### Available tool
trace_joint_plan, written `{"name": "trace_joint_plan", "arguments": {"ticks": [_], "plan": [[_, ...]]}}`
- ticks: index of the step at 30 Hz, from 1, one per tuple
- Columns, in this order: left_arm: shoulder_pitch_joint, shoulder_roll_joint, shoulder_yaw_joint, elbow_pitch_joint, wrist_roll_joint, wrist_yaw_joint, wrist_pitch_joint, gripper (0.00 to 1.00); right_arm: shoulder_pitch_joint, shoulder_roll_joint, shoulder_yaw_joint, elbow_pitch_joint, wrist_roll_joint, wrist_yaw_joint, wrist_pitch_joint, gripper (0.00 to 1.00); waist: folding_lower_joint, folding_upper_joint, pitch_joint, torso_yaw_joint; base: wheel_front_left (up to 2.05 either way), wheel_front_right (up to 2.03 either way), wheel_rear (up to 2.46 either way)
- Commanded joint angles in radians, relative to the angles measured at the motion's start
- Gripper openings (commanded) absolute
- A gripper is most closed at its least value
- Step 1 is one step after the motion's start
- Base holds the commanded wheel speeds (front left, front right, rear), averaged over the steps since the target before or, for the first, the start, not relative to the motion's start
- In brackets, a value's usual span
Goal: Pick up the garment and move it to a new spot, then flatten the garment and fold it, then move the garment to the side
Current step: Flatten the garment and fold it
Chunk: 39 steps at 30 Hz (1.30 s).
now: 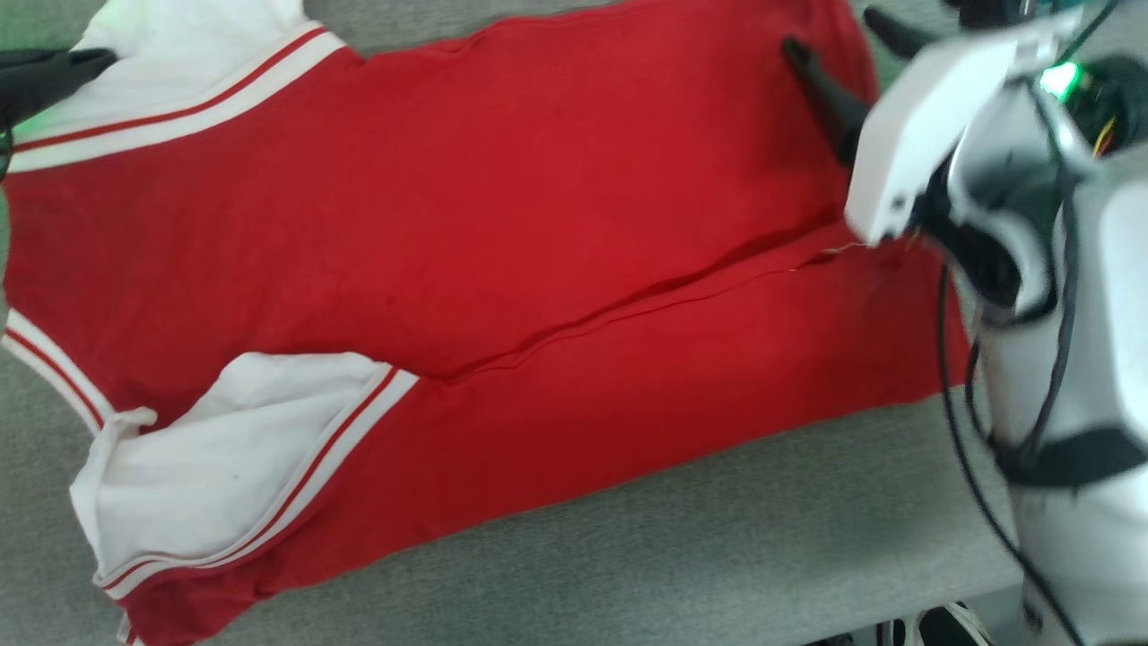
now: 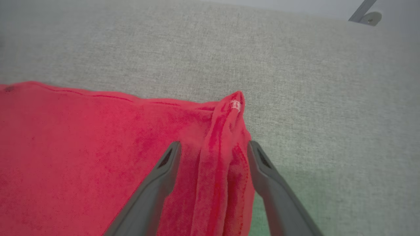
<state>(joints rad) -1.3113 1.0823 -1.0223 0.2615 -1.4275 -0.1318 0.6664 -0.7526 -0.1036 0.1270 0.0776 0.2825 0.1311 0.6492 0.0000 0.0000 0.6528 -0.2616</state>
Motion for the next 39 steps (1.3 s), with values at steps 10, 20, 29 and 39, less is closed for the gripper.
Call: {"name": "trace_joint_plan", "arguments": {"ticks": [10, 20, 29, 39], "plan": [[-0.038, -0.040, -0.059, -0.022, -0.016, 0.003, -0.045, 0.00, -0.216, 0.027, -0.093, 0.226, -0.056, -0.001, 0.284, 0.56, 0.0000, 0.0000, 0.038, 0.069, 0.00, 0.00, 0.00], [-0.044, -0.100, -0.052, 0.000, -0.063, 0.002, -0.163, 0.00, -0.194, 0.020, -0.113, 0.162, -0.036, -0.001, 0.205, 0.00, 0.0000, 0.0000, -0.019, 0.106, 0.00, 0.00, 0.00], [0.072, -0.136, -0.025, -0.117, -0.140, 0.002, -0.347, 0.00, -0.050, -0.077, -0.106, 0.059, 0.036, -0.001, 0.169, 0.00, 0.0000, 0.0000, -0.168, 0.196, 0.00, 0.00, 0.00], [0.354, -0.058, -0.072, -0.391, -0.106, 0.002, -0.620, 0.00, 0.295, -0.206, -0.150, -0.214, 0.138, -0.001, 0.273, 0.00, 0.0000, 0.0000, -0.282, 0.268, 0.00, 0.00, 0.00]]}}
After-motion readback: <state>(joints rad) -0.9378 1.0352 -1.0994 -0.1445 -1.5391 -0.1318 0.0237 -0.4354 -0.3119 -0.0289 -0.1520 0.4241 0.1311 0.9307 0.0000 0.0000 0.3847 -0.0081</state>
